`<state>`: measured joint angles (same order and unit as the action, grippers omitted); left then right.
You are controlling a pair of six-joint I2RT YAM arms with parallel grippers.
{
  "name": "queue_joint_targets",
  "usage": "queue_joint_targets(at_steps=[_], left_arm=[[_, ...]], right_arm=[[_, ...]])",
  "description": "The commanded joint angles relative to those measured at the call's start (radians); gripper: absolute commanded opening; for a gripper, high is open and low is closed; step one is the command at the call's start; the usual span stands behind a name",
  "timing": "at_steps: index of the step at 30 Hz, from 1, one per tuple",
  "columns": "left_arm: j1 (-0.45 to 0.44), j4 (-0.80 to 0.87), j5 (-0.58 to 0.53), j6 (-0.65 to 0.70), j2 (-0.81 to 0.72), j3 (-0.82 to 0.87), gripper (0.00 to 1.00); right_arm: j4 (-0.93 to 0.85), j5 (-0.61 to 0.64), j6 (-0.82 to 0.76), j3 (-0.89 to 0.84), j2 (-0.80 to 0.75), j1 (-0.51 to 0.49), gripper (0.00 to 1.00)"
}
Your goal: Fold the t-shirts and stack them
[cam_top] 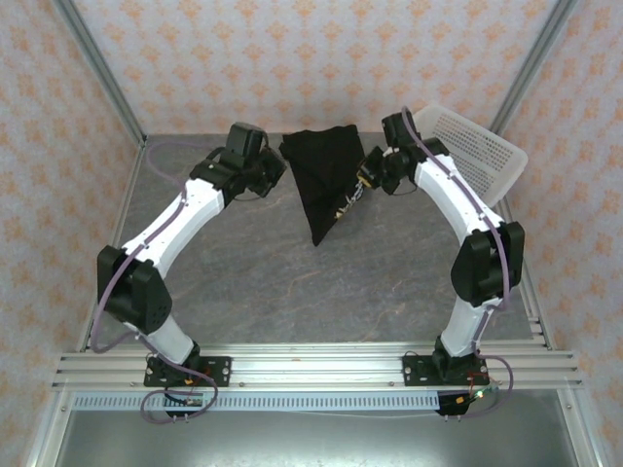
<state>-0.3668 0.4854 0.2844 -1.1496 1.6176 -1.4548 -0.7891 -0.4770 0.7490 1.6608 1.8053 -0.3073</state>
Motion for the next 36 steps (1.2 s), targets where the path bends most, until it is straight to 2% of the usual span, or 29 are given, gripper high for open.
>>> queue_joint_targets(at_steps=[1,3,6,9,10,13,16,22,31,34,36], left_arm=[[-0.032,0.084,0.013,-0.001,-0.024,0.176,0.00],[-0.071,0.053,0.037,-0.035,-0.048,0.260,0.01],[-0.147,0.020,0.046,-0.081,-0.050,0.332,0.11],[-0.225,-0.020,0.041,-0.147,-0.036,0.387,0.31],[-0.250,-0.030,0.046,-0.172,-0.023,0.401,0.36],[-0.301,-0.044,0.037,-0.220,0.020,0.427,0.42],[-0.310,-0.021,0.000,-0.238,0.037,0.442,0.51],[-0.335,0.050,0.019,-0.296,0.060,0.446,0.53],[-0.418,-0.074,0.058,-0.434,0.115,0.502,0.53],[-0.419,-0.071,0.027,-0.425,0.149,0.481,0.49],[-0.411,-0.067,-0.020,-0.409,0.167,0.464,0.37]], right_arm=[[-0.073,-0.026,0.013,-0.148,-0.047,-0.018,0.00],[-0.067,-0.009,0.015,-0.274,-0.102,-0.022,0.00],[-0.065,0.030,0.010,-0.436,-0.186,-0.021,0.00],[-0.069,0.040,0.004,-0.568,-0.244,-0.021,0.00],[-0.069,0.049,-0.002,-0.604,-0.259,-0.021,0.00],[-0.061,0.084,-0.027,-0.684,-0.284,-0.021,0.00],[-0.030,0.071,-0.040,-0.739,-0.273,-0.022,0.00],[0.014,0.049,-0.034,-0.793,-0.261,-0.021,0.00],[0.032,0.040,-0.035,-0.847,-0.277,-0.022,0.00],[0.038,0.036,-0.033,-0.860,-0.286,-0.022,0.00],[0.041,0.034,-0.034,-0.871,-0.290,-0.021,0.00]])
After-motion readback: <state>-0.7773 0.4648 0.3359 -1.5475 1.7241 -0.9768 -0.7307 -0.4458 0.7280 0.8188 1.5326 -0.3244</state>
